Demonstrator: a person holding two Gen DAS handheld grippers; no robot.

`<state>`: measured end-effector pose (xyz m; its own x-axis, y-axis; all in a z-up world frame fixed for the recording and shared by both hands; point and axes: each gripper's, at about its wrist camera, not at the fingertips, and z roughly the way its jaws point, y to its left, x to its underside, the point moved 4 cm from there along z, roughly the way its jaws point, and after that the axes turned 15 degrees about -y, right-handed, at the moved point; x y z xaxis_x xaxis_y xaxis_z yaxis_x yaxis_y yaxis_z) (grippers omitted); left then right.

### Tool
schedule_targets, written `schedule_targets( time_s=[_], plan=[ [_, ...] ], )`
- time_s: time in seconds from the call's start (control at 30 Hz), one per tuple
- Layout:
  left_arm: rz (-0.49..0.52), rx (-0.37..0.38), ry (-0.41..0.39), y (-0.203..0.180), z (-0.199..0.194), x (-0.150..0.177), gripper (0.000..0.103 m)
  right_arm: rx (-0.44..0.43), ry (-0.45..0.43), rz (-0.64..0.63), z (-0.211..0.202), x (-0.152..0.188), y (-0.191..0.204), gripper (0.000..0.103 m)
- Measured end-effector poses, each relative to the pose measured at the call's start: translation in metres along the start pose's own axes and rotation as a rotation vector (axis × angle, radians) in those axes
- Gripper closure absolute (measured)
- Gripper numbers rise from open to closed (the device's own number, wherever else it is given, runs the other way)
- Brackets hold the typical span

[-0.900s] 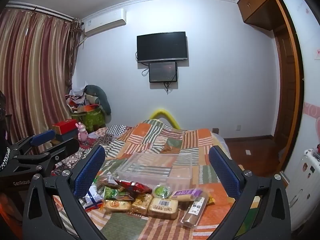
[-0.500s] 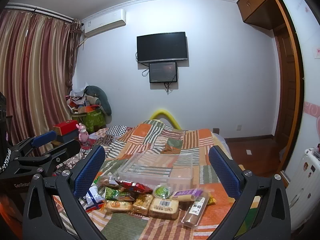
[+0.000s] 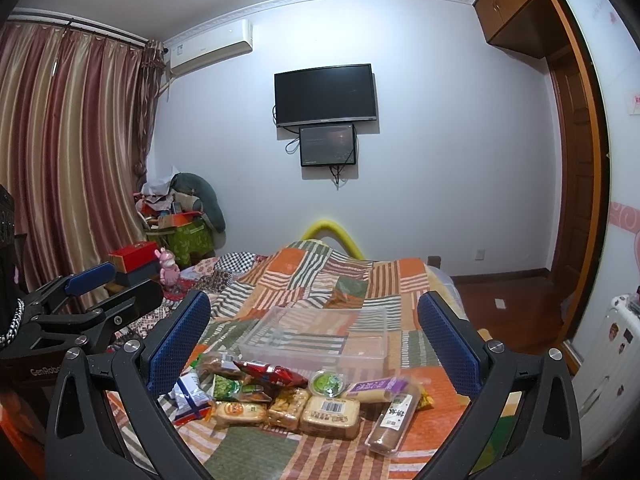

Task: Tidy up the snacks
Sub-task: 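Move both tools toward the snacks beside the clear plastic box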

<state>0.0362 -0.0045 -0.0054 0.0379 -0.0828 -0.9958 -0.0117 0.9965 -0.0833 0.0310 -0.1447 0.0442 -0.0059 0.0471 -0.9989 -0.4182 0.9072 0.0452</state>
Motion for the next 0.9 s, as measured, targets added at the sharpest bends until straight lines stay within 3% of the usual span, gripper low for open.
schedule_targets(
  time_s=[0.4, 0.67, 0.8, 0.9],
  plan=[
    [-0.014, -0.009, 0.002, 0.004, 0.001, -0.001, 0.0, -0.005, 0.01, 0.009, 0.001, 0.003, 0.0, 0.0],
    [0.018, -0.022, 0.085, 0.019, 0.014, 0.017, 0.0, -0.012, 0.043, 0.003, 0.006, 0.014, -0.003, 0.0],
    [0.042, -0.035, 0.097, 0.031, 0.022, 0.028, 0.013, -0.008, 0.076, -0.003, 0.011, 0.024, -0.008, 0.008],
    [0.082, -0.047, 0.154, 0.045, 0.031, 0.042, 0.021, 0.004, 0.121, 0.008, 0.017, 0.035, -0.018, 0.014]
  ],
)
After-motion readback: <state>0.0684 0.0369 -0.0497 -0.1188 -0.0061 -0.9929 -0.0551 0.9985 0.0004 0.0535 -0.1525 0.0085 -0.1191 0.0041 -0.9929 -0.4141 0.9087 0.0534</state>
